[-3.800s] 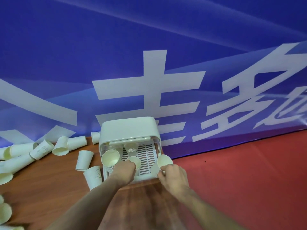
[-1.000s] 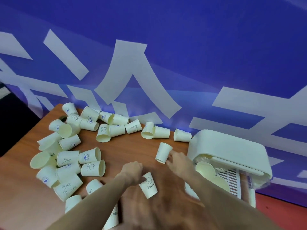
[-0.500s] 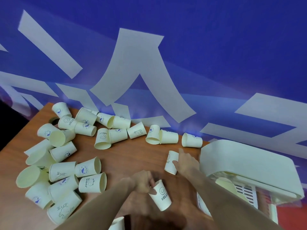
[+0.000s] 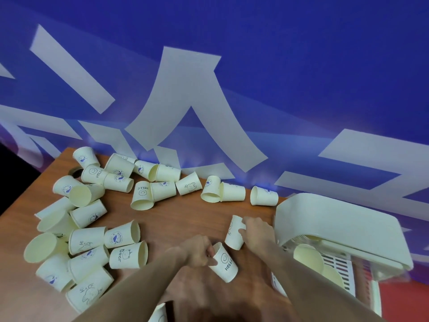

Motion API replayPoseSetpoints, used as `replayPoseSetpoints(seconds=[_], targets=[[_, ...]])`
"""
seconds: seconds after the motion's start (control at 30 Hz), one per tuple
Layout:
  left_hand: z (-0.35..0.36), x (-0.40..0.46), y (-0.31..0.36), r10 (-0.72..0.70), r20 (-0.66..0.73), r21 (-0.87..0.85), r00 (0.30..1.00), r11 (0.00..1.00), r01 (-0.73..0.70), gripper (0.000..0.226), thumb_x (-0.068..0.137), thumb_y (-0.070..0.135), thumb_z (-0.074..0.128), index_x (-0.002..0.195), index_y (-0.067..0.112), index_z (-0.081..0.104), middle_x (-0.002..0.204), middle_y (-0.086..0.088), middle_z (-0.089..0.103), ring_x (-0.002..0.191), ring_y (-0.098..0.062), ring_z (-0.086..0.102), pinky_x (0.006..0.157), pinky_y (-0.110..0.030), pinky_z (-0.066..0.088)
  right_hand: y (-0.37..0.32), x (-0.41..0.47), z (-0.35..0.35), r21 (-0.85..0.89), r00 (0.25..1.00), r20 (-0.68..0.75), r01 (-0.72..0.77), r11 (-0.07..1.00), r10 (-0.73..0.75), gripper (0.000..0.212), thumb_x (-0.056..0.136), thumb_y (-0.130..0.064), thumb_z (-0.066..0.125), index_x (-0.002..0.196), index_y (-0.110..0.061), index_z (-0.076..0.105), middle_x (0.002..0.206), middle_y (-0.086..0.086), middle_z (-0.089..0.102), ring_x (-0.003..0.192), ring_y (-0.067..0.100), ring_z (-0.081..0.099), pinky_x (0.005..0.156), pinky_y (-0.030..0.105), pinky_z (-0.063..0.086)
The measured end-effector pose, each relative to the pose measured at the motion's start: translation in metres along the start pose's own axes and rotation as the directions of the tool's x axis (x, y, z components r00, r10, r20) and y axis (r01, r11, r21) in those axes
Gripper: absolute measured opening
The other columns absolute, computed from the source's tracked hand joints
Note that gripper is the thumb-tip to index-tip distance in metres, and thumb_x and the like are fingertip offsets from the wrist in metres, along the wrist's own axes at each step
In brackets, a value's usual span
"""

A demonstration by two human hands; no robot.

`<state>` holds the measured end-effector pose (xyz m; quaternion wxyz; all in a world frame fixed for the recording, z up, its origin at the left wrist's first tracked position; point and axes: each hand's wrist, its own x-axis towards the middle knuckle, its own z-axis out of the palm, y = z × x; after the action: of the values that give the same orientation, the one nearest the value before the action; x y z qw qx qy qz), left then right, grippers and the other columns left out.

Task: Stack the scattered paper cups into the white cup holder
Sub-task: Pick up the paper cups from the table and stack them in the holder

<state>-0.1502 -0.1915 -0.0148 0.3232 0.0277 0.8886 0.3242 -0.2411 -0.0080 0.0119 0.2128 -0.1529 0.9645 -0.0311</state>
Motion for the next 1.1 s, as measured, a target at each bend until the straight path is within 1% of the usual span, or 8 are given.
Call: replayPoseSetpoints(seconds=[0.07, 0.17, 0.27, 0.57, 0.7, 0.87, 0.97, 1.1], targets=[[0.002, -0.006, 0.005, -0.002, -0.03, 0.041, 1.0, 0.999, 0.003, 0.02, 0.088, 0.026, 0.068, 0.094, 0.008, 0.075, 0.12, 0.012, 0.063, 0.094, -0.016, 0.062, 0.075, -0.016, 0.041, 0.001, -0.009, -0.003, -0.005, 1.0, -0.02, 0.018, 1.0, -0.018, 0.029, 0.097, -0.035, 0.05, 0.122, -0.024, 0.06, 0.117, 0.003, 0.066, 0.106, 0.026, 0.063, 0.086, 0.037, 0.051], [0.004, -0.018, 0.014, -0.063, -0.078, 0.146, 0.995, 0.986, 0.074, 0.026, 0.089, 0.034, 0.065, 0.105, 0.015, 0.074, 0.111, 0.001, 0.069, 0.093, -0.02, 0.064, 0.076, -0.023, 0.047, 0.003, -0.024, -0.01, 0.014, 0.998, -0.062, 0.032, 0.999, -0.031, 0.026, 0.098, -0.036, 0.049, 0.117, -0.025, 0.063, 0.112, 0.002, 0.067, 0.101, 0.024, 0.064, 0.081, 0.035, 0.053], [0.003, -0.032, 0.028, -0.11, -0.156, 0.24, 0.982, 0.96, 0.146, 0.03, 0.09, 0.039, 0.06, 0.111, 0.02, 0.071, 0.112, 0.0, 0.069, 0.096, -0.021, 0.065, 0.079, -0.03, 0.052, 0.008, -0.042, -0.022, 0.06, 0.989, -0.142, 0.05, 0.997, -0.041, 0.025, 0.096, -0.039, 0.05, 0.112, -0.025, 0.064, 0.107, 0.001, 0.068, 0.097, 0.023, 0.064, 0.076, 0.033, 0.052], [-0.001, -0.062, 0.09, -0.075, -0.391, 0.383, 0.917, 0.893, 0.236, 0.034, 0.094, 0.044, 0.047, 0.117, 0.027, 0.066, 0.116, 0.0, 0.066, 0.103, -0.023, 0.062, 0.08, -0.033, 0.049, 0.036, -0.097, -0.052, 0.168, 0.95, -0.285, 0.183, 0.969, -0.13, 0.022, 0.093, -0.039, 0.053, 0.103, -0.023, 0.065, 0.099, 0.0, 0.069, 0.094, 0.023, 0.063, 0.068, 0.029, 0.045], [0.001, -0.076, 0.117, -0.041, -0.417, 0.435, 0.908, 0.868, 0.239, 0.032, 0.094, 0.043, 0.046, 0.113, 0.027, 0.066, 0.109, 0.0, 0.067, 0.099, -0.023, 0.063, 0.076, -0.033, 0.05, 0.056, -0.122, -0.059, 0.214, 0.941, -0.281, 0.251, 0.944, -0.186, 0.018, 0.091, -0.039, 0.057, 0.094, -0.023, 0.065, 0.09, -0.001, 0.067, 0.09, 0.022, 0.061, 0.071, 0.032, 0.047], [0.003, -0.089, 0.159, 0.023, -0.402, 0.466, 0.915, 0.866, 0.183, 0.024, 0.093, 0.04, 0.047, 0.093, 0.025, 0.065, 0.082, 0.006, 0.057, 0.088, -0.022, 0.059, 0.063, -0.03, 0.039, 0.09, -0.151, -0.066, 0.289, 0.939, -0.275, 0.286, 0.914, -0.207, 0.01, 0.084, -0.036, 0.061, 0.079, -0.029, 0.057, 0.078, -0.005, 0.058, 0.08, 0.02, 0.059, 0.066, 0.031, 0.046], [0.012, -0.088, 0.187, 0.075, -0.394, 0.49, 0.916, 0.861, 0.14, 0.024, 0.092, 0.041, 0.049, 0.096, 0.026, 0.067, 0.075, 0.008, 0.054, 0.074, -0.019, 0.055, 0.058, -0.029, 0.036, 0.116, -0.168, -0.07, 0.296, 0.936, -0.286, 0.29, 0.91, -0.205, 0.01, 0.082, -0.034, 0.063, 0.074, -0.027, 0.06, 0.078, -0.007, 0.057, 0.077, 0.016, 0.057, 0.063, 0.029, 0.041], [0.03, -0.081, 0.228, 0.146, -0.355, 0.531, 0.923, 0.845, 0.071, 0.025, 0.091, 0.041, 0.052, 0.092, 0.024, 0.07, 0.073, 0.005, 0.058, 0.067, -0.017, 0.051, 0.058, -0.029, 0.036, 0.154, -0.188, -0.074, 0.316, 0.945, -0.269, 0.269, 0.91, -0.185, 0.014, 0.078, -0.031, 0.065, 0.069, -0.02, 0.065, 0.064, -0.009, 0.054, 0.07, 0.015, 0.057, 0.063, 0.03, 0.045]])
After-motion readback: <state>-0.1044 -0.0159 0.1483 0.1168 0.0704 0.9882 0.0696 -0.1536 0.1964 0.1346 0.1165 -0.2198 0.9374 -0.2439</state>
